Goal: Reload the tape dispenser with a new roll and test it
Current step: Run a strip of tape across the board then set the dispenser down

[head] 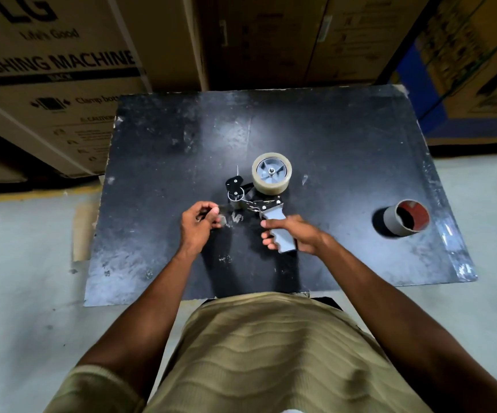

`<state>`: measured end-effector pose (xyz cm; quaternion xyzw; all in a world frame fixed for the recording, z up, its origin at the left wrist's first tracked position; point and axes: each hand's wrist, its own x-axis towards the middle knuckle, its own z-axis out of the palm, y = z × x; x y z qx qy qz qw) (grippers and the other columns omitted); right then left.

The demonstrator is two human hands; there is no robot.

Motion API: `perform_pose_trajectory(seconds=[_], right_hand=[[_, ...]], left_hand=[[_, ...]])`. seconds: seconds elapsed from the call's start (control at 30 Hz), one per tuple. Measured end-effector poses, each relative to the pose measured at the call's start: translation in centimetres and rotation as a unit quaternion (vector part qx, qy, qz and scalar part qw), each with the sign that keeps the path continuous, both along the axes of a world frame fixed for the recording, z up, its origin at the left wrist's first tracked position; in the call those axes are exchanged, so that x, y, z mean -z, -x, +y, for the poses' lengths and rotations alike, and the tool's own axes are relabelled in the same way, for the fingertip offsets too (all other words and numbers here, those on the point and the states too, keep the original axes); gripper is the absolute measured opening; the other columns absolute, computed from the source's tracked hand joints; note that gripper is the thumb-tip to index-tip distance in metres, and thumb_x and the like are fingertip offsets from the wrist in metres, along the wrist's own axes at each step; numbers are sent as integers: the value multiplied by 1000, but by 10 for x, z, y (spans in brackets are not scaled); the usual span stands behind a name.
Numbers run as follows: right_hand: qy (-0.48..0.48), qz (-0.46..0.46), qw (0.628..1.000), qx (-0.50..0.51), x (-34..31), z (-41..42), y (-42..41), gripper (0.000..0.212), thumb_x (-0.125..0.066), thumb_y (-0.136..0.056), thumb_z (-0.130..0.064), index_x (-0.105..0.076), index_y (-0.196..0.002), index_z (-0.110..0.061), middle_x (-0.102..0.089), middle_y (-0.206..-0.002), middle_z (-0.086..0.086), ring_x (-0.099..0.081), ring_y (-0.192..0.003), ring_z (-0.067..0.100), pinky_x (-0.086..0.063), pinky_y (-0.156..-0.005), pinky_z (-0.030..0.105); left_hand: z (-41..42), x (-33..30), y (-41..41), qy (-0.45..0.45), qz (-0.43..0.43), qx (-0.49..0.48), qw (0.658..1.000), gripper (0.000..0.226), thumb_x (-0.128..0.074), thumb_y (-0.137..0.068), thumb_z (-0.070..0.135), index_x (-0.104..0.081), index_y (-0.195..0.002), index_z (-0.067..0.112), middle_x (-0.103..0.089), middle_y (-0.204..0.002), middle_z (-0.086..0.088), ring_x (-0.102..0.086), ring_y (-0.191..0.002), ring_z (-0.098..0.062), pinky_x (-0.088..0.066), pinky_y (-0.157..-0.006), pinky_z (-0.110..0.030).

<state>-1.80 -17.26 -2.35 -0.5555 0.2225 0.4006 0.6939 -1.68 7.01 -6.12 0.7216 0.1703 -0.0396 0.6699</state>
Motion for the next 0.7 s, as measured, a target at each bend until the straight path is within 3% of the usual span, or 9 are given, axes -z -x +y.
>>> perform_pose_trajectory(seconds=[0.03, 0.1, 0.23, 0.3, 0.47, 0.6, 0.7], right_hand=[[-24, 23, 999, -20, -4, -1, -2, 7, -65, -97, -13, -62, -97, -6, -70, -88, 15, -66, -57, 17, -53, -47, 23], [-32, 49, 998, -35, -9, -1, -5, 10, -56, -100, -14, -65, -96, -10, -74, -85, 5, -59, -48, 8, -45, -40, 18], [-74, 68, 995, -1, -14, -5, -9, 6, -57, -98, -13, -61, -93, -12, -64, -72, 0, -47, -41, 3, -38, -36, 13], [-105, 73, 992, 7, -18, -11, -11, 4, -59, -95, -13, -59, -91, -11, -57, -70, 0, -47, -41, 2, -40, -36, 13], [-153, 109, 982, 12, -35, -26, -14, 11, -62, -89, -13, -62, -96, -5, -57, -64, -1, -50, -39, 2, -42, -35, 12], [-163, 147, 975, 32, -49, -35, -12, 20, -60, -87, -13, -67, -100, 0, -55, -61, -2, -49, -37, 2, -39, -33, 11], [-174, 165, 969, 61, -56, -41, -10, 21, -60, -87, -13, -65, -102, 1, -55, -59, -2, -50, -37, 3, -42, -33, 12]], left_hand=[[0, -2, -1, 12, 5, 2, 1000, 7, -59, -96, -6, -63, -99, -1, -65, -76, -5, -64, -57, -1, -59, -59, -19], [2, -6, -4, 30, 21, 11, 999, 9, -57, -97, -5, -61, -95, 3, -63, -84, -8, -67, -59, -2, -59, -59, -20], [7, -15, -7, 55, 50, 58, 996, 5, -56, -99, 1, -58, -99, 5, -70, -99, -14, -68, -65, -14, -56, -55, -22], [9, -20, -9, 55, 53, 72, 994, 3, -58, -98, 2, -61, -99, 5, -74, -97, -14, -67, -68, -18, -55, -53, -21], [6, -32, -18, 47, 57, 96, 993, 7, -64, -94, -1, -66, -92, 5, -77, -74, 2, -65, -58, -6, -52, -51, -16], [-2, -38, -22, 58, 80, 112, 989, 12, -65, -94, -1, -68, -89, 9, -74, -87, -8, -63, -69, -13, -51, -54, -16], [-5, -42, -25, 66, 98, 137, 983, 7, -66, -94, 6, -70, -93, 12, -76, -94, -3, -66, -80, -15, -53, -64, -19]])
